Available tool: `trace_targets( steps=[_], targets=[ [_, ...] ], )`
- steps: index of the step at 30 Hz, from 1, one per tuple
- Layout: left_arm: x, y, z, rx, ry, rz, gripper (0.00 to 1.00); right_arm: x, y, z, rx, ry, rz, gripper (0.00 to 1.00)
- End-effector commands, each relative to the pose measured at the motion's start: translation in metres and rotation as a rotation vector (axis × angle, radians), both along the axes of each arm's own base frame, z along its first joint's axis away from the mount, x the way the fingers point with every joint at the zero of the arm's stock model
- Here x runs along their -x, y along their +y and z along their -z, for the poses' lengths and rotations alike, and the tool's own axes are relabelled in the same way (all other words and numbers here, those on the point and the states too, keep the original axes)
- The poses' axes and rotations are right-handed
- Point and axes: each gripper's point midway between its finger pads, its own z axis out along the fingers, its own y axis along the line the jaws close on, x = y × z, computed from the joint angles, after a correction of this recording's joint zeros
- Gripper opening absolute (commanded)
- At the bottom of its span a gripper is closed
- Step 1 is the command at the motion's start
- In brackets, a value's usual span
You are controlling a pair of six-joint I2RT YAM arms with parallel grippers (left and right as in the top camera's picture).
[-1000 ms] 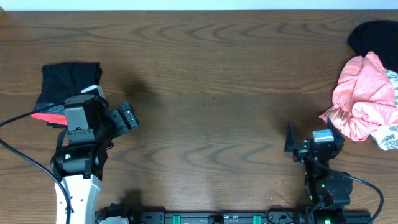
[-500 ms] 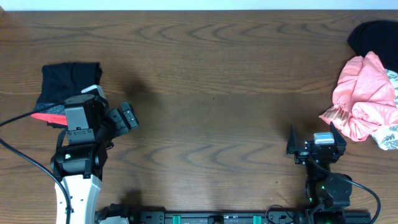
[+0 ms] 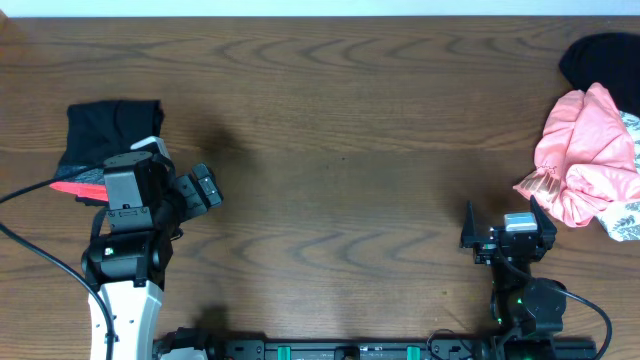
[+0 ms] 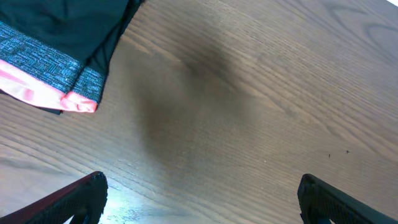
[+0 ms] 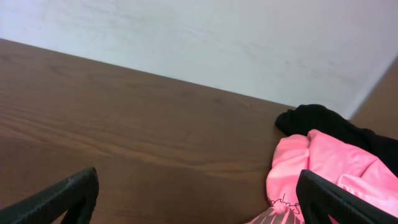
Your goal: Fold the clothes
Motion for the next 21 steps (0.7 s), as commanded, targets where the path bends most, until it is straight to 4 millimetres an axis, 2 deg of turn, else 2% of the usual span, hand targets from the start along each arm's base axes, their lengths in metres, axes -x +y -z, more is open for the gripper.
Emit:
trace_targets(
  steps=[1, 14, 17, 21],
  targets=[
    [0.001, 0.001, 0.003, 0.003, 0.007, -0.004, 0.98, 0.000, 0.000, 0.000, 0.013, -0.003, -0.001, 0.99],
    [0.003, 0.001, 0.004, 0.003, 0.016, -0.004, 0.98, 0.000, 0.000, 0.000, 0.013, -0.003, -0.001, 0.99],
    [0.011, 0.010, 0.004, -0.042, 0.029, -0.043, 0.98, 0.000, 0.000, 0.000, 0.013, -0.003, -0.001, 0.99],
    [0.014, 0.013, -0.002, -0.111, -0.063, -0.006, 0.98, 0.000, 0.000, 0.000, 0.013, -0.003, -0.001, 0.99]
  ],
)
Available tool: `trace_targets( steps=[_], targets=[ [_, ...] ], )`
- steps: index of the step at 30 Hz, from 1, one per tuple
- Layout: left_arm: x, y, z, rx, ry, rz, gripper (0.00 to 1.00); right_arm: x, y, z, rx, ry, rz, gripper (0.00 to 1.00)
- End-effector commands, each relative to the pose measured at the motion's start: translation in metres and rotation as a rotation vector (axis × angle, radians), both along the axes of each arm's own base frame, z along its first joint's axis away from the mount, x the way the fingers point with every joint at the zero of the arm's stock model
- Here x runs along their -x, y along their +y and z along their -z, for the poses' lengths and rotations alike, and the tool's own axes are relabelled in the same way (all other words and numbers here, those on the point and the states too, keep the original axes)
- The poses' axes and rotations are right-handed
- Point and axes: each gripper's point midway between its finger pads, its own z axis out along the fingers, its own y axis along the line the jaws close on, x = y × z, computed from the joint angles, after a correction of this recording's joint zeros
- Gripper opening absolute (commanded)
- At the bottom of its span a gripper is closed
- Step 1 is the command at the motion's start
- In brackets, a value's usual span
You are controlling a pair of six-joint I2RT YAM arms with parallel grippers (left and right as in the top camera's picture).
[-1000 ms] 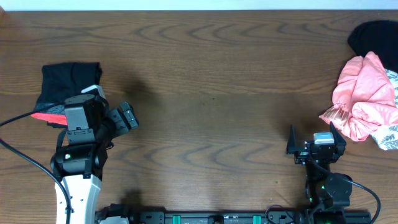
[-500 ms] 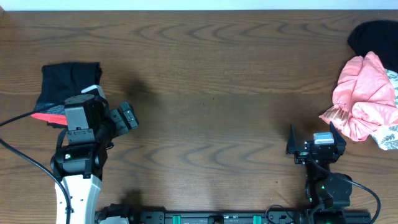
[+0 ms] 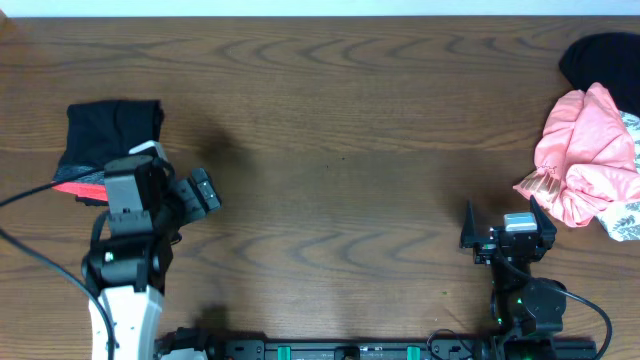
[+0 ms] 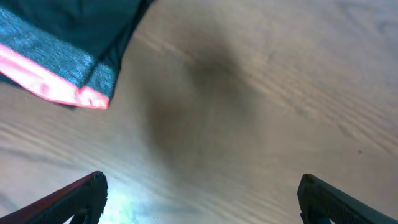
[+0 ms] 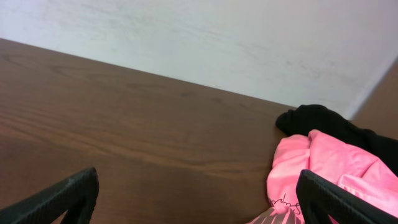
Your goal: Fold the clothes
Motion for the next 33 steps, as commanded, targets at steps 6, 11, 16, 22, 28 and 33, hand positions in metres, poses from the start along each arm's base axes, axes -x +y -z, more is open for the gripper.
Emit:
trace_targets(
  steps=[6, 11, 16, 22, 28, 33],
  targets=[
    [0.012, 0.007, 0.005, -0.138, -0.215, 0.047, 0.98, 0.000, -0.001, 0.000, 0.013, -0.003, 0.001, 0.99],
    [0.010, 0.005, 0.004, -0.156, -0.408, 0.047, 0.98, 0.000, -0.001, 0.000, 0.013, -0.003, 0.001, 0.99],
    [0.009, 0.001, -0.002, -0.170, -0.582, 0.056, 0.98, 0.000, -0.001, 0.000, 0.013, -0.003, 0.001, 0.99],
    [0.012, 0.000, -0.021, -0.247, -0.802, 0.066, 0.98, 0.000, -0.001, 0.000, 0.013, -0.003, 0.001, 0.99],
    [0.020, 0.000, -0.030, -0.278, -0.913, 0.063, 0.98, 0.000, -0.001, 0.000, 0.013, -0.003, 0.001, 0.99],
    [0.026, -0.004, -0.044, -0.394, -0.961, 0.110, 0.98, 0.000, -0.001, 0.000, 0.013, -0.003, 0.001, 0.99]
  ],
)
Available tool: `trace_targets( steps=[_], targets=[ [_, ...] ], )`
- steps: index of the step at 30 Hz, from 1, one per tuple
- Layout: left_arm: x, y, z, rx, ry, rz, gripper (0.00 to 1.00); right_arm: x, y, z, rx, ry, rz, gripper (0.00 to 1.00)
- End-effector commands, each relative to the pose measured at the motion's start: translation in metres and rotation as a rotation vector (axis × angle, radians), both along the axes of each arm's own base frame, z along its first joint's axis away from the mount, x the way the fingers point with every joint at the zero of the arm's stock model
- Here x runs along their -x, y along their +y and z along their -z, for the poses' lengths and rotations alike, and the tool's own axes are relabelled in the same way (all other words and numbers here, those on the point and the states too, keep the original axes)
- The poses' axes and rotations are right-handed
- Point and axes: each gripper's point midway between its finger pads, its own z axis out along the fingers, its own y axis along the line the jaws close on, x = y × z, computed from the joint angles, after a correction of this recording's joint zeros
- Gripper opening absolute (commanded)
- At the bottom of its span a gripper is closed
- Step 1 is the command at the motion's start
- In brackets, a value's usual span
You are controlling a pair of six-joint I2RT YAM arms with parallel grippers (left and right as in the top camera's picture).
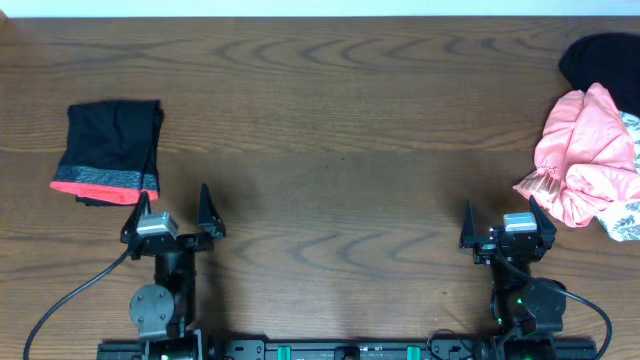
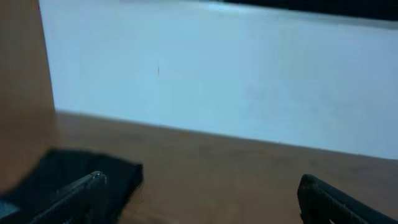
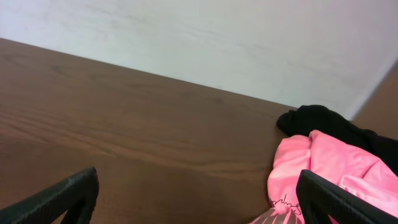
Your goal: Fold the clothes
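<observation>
A folded black garment with a grey and coral waistband (image 1: pixel 108 150) lies at the table's left; the left wrist view shows it (image 2: pixel 74 180) dark and blurred. My left gripper (image 1: pixel 172 212) rests open at the front edge, just below it, holding nothing. A crumpled pink garment (image 1: pixel 588 155) is heaped at the right edge, with a black garment (image 1: pixel 600 58) behind it and a patterned white one (image 1: pixel 628 215) beside it. My right gripper (image 1: pixel 500 222) stands open at the front right, left of the pink garment (image 3: pixel 329 174), holding nothing.
The brown wooden table (image 1: pixel 340 130) spans the overhead view. A pale wall (image 3: pixel 205 43) rises behind its far edge. The arms' bases and cables sit along the front edge.
My left arm has drawn back from beside the folded black garment to its rest pose at the front edge, its camera now facing the wall. The right arm has not moved.
My left gripper hovered open right beside the folded black garment, then slightly nearer the front, and now rests low at the table's front edge. The folded garment stayed in place. The right arm and the pile at the right have not changed.
</observation>
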Motion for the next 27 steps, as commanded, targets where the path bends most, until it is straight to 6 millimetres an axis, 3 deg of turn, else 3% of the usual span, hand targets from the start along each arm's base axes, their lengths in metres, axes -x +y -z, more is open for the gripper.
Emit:
trace_targets(
  steps=[1, 8, 15, 27],
  targets=[
    [0.004, -0.002, -0.007, -0.094, -0.026, -0.008, 0.98, 0.000, -0.001, 0.000, 0.013, -0.003, 0.001, 0.99],
    [0.005, -0.004, 0.014, -0.087, 0.056, 0.004, 0.98, 0.000, -0.001, 0.000, 0.013, -0.003, 0.001, 0.99],
    [0.007, -0.008, 0.070, -0.002, 0.278, 0.026, 0.98, 0.000, -0.001, 0.000, 0.013, -0.003, 0.001, 0.99],
    [0.007, -0.008, 0.070, 0.041, 0.273, 0.025, 0.98, 0.000, -0.001, 0.000, 0.013, -0.003, 0.001, 0.99]
  ],
)
